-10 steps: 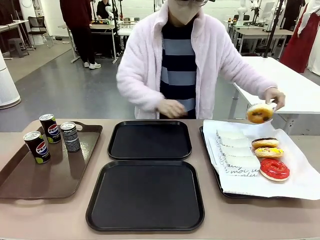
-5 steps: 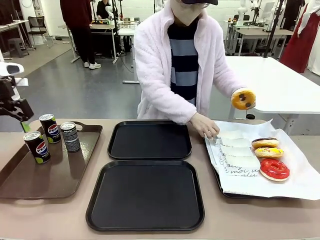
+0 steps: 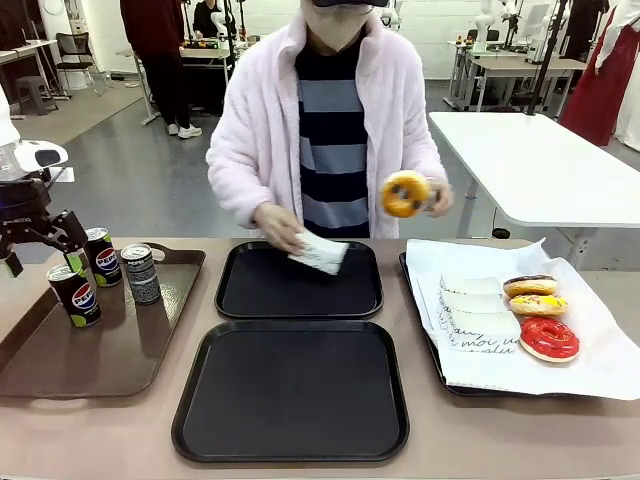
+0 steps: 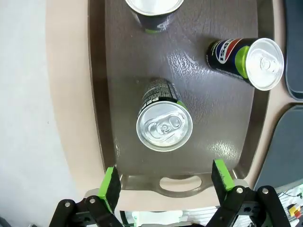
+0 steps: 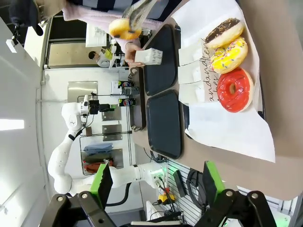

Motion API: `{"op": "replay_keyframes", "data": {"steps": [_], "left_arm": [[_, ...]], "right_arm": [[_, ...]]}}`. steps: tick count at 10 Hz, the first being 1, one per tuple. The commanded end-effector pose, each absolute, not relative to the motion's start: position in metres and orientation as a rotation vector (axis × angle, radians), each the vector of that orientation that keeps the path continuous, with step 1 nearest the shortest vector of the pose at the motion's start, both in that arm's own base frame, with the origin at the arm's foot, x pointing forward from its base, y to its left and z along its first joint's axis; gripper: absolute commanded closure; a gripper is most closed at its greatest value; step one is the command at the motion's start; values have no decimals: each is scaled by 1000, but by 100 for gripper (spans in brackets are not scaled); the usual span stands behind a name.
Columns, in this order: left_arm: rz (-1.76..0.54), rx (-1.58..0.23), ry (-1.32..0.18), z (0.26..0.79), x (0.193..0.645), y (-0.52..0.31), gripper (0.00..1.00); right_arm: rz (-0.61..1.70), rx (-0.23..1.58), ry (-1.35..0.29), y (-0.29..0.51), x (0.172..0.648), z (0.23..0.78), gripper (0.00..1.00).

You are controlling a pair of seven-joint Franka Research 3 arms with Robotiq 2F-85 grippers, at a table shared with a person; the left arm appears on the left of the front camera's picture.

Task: Set up donuts and drinks on trays.
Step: Pick up one Pepsi coke and place it on the Flat Tray.

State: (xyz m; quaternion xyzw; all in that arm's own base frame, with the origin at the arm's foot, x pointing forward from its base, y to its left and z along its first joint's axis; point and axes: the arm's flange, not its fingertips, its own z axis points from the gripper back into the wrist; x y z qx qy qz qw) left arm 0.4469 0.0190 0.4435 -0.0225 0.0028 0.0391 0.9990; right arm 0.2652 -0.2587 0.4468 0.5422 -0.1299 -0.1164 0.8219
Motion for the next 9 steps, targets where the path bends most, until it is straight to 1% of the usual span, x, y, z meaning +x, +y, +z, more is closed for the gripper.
{"op": "replay_keyframes", "data": {"steps": [1, 4, 5, 7, 9], "left_arm": [[80, -46, 36, 449, 446, 20, 0], [80, -47, 26, 444, 445, 20, 0], [69, -17, -33, 436, 452, 20, 0], [15, -17, -86, 427, 457, 14, 0], [-10, 11, -80, 414, 465, 9, 0]], "right_arm": [[-255, 1174, -280, -259, 266, 449, 0], [-255, 1174, -280, -259, 266, 449, 0], [-255, 1174, -280, -259, 266, 449, 0], [-255, 1174, -280, -259, 266, 449, 0], [-255, 1174, -280, -259, 266, 449, 0]]}}
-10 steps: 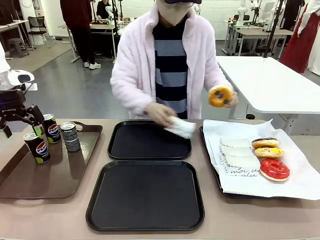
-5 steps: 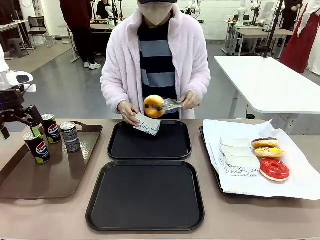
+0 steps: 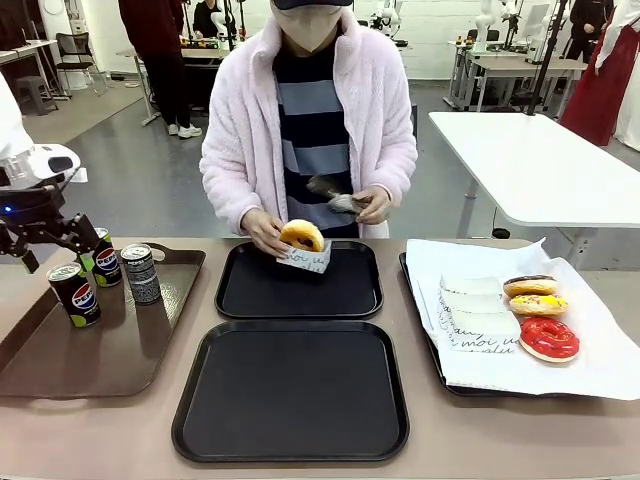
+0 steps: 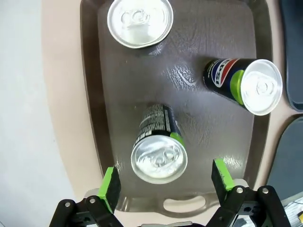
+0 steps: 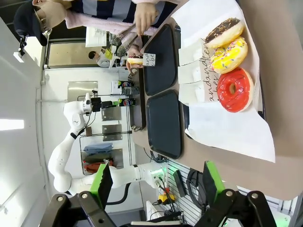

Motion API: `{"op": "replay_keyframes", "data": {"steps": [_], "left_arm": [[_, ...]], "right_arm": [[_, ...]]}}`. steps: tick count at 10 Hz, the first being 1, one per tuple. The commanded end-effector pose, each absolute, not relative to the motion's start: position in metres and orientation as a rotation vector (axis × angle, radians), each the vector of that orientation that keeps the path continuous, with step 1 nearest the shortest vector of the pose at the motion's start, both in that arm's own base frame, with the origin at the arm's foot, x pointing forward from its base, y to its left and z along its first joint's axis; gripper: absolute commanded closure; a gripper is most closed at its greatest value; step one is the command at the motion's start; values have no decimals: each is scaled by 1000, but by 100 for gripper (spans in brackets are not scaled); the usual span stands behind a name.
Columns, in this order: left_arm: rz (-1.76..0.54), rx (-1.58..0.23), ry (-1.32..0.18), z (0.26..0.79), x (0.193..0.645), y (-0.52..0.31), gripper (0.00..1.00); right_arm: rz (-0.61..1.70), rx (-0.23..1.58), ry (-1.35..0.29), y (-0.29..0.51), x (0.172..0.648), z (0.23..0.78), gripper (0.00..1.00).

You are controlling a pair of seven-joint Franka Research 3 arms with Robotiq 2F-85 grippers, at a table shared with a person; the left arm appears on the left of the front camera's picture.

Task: Set up donuts and drinks on trays.
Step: Pick up one Pepsi coke and place it on the Flat Tray.

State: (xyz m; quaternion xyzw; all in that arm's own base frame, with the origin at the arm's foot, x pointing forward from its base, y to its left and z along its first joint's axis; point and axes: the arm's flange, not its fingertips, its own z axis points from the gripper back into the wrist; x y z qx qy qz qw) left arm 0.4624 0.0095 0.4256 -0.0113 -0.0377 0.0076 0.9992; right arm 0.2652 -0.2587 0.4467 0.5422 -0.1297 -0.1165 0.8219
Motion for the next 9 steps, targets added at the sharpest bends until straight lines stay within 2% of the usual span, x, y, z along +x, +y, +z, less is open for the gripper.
{"op": "replay_keyframes", "data": {"steps": [1, 6, 7, 8, 9], "left_arm": [[-14, 16, -70, 405, 469, 9, 0], [-11, -18, -40, 378, 484, 17, 0], [-15, -23, -35, 379, 483, 17, 50], [-11, -25, -32, 382, 483, 17, 51], [-4, -25, -31, 385, 481, 17, 100]], "right_arm": [[-255, 1174, -280, -259, 266, 449, 0], [-255, 1174, -280, -259, 266, 449, 0], [-255, 1174, -280, -259, 266, 449, 0], [-255, 1174, -280, -259, 266, 449, 0], [-255, 1174, -280, -259, 266, 449, 0]]}}
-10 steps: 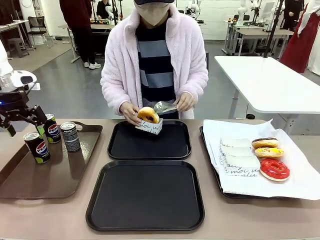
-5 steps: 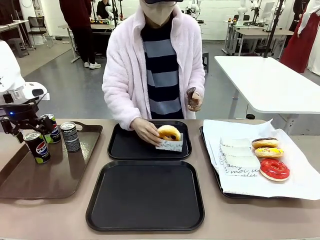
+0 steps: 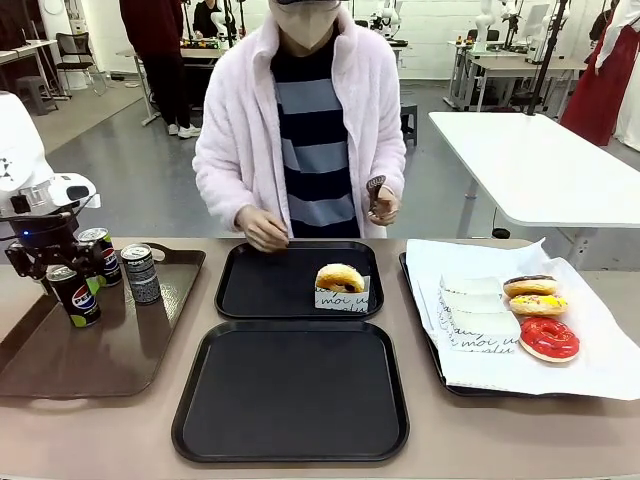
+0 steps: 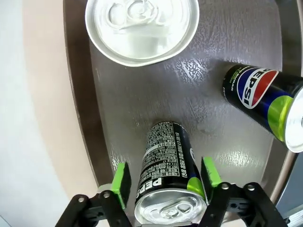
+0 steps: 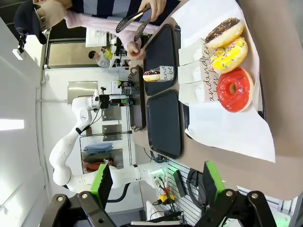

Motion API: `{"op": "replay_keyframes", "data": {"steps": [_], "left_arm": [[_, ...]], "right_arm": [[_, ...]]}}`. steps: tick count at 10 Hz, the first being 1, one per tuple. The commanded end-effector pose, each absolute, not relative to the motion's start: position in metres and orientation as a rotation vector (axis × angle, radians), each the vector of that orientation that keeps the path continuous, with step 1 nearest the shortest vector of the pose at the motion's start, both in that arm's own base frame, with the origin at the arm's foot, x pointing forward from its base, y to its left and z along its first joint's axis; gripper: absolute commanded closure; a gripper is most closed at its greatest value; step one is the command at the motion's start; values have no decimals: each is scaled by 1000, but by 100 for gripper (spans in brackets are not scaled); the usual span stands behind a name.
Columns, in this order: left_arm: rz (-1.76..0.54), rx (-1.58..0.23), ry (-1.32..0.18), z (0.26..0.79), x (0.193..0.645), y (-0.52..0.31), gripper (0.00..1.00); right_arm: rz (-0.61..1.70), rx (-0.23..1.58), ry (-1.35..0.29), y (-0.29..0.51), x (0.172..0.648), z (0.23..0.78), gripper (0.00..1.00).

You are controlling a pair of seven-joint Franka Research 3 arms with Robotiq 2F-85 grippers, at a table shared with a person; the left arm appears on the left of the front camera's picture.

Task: Set up donuts and drinks on trays.
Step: Pick up one Pepsi coke and place it on the Flat Tray.

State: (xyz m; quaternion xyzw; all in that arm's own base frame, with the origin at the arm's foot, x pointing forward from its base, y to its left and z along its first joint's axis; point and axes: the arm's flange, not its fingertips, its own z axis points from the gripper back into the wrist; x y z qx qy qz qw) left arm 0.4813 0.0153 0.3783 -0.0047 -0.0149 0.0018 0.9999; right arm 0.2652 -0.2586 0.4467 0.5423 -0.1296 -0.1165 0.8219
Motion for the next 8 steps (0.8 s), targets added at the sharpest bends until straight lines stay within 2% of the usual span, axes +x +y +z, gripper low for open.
{"op": "replay_keyframes", "data": {"steps": [1, 2, 3, 4, 5, 8], "left_arm": [[1, -29, -23, 386, 481, 17, 100], [6, -34, -20, 387, 480, 16, 100], [14, -30, -15, 392, 481, 16, 75], [27, -22, -7, 398, 481, 17, 85], [35, -21, -7, 412, 477, 15, 100], [53, -60, -37, 503, 430, -4, 100]], "right_arm": [[-255, 1174, -280, -259, 266, 449, 0], [-255, 1174, -280, -259, 266, 449, 0], [-255, 1174, -280, -259, 266, 449, 0], [-255, 1174, -280, -259, 266, 449, 0], [-255, 1174, -280, -259, 266, 449, 0], [-255, 1174, -280, -259, 266, 449, 0]]}}
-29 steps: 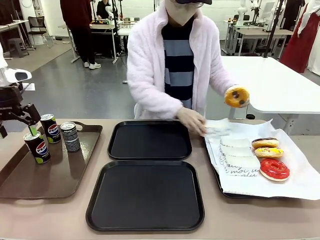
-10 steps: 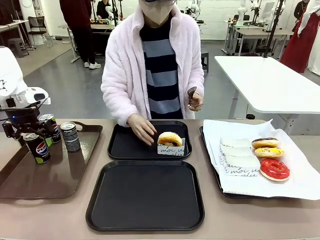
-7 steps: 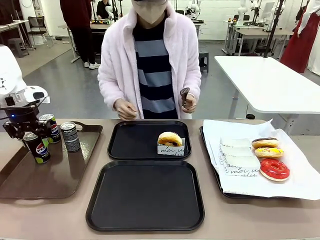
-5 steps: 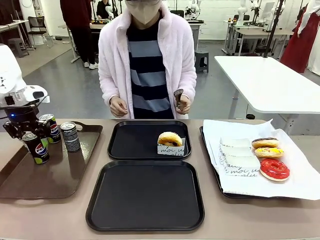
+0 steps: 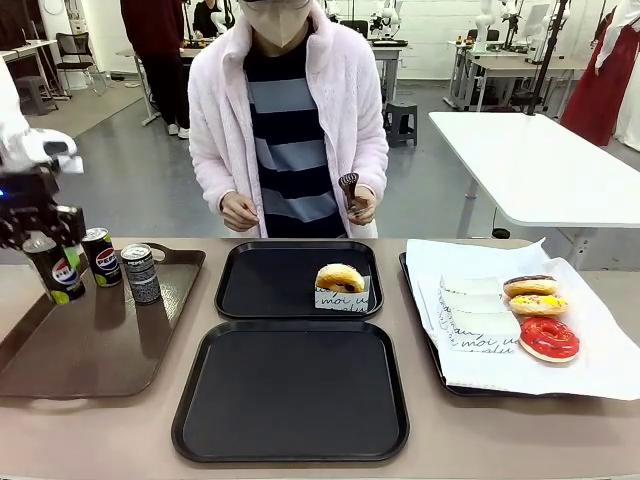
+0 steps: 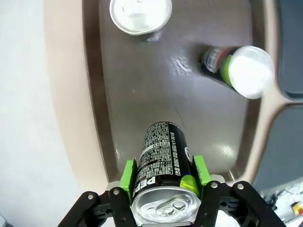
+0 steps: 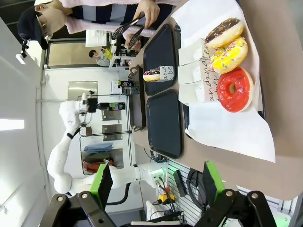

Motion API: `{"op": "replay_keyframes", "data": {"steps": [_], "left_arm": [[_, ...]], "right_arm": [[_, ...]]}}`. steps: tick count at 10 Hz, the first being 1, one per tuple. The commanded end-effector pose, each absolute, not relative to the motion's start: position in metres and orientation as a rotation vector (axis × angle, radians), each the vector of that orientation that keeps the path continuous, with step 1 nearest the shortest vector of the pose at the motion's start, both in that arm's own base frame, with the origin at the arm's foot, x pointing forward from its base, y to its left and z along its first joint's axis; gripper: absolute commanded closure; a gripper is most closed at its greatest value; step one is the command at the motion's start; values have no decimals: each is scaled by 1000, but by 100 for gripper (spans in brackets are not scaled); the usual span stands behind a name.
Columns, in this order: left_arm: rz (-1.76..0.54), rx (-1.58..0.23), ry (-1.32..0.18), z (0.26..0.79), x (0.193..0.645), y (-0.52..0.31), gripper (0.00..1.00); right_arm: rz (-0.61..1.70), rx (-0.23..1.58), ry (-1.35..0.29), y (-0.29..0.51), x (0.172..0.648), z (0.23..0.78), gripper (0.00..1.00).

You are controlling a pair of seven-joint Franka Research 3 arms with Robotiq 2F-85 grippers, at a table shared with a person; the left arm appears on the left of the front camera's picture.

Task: Set up donuts and drinks on trays.
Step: Pick up one Pepsi coke and place it on the Flat Tray.

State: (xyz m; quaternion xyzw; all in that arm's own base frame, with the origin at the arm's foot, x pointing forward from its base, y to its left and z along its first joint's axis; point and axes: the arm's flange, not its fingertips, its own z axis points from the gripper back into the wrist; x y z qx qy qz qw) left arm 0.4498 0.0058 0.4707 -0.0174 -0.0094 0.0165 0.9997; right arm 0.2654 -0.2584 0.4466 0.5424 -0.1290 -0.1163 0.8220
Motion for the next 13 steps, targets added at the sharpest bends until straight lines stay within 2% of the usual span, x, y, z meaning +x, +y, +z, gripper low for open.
{"op": "replay_keyframes", "data": {"steps": [1, 2, 3, 6, 7, 9, 13], "left_arm": [[30, -60, -41, 522, 416, -6, 100], [26, -68, -57, 529, 408, -6, 100], [25, -45, -31, 504, 429, 0, 100], [25, -45, -31, 504, 429, 0, 100], [21, -50, -21, 510, 419, -2, 42], [-28, 17, -97, 517, 414, -18, 42], [-155, 104, -101, 541, 430, -94, 42]], "right_arm": [[-255, 1174, -280, -259, 266, 449, 0], [-255, 1174, -280, -259, 266, 449, 0], [-255, 1174, -280, -259, 266, 449, 0], [-255, 1174, -280, -259, 266, 449, 0], [-255, 1174, -280, -259, 266, 449, 0], [-255, 1174, -280, -259, 266, 449, 0], [-255, 1174, -280, -259, 266, 449, 0]]}}
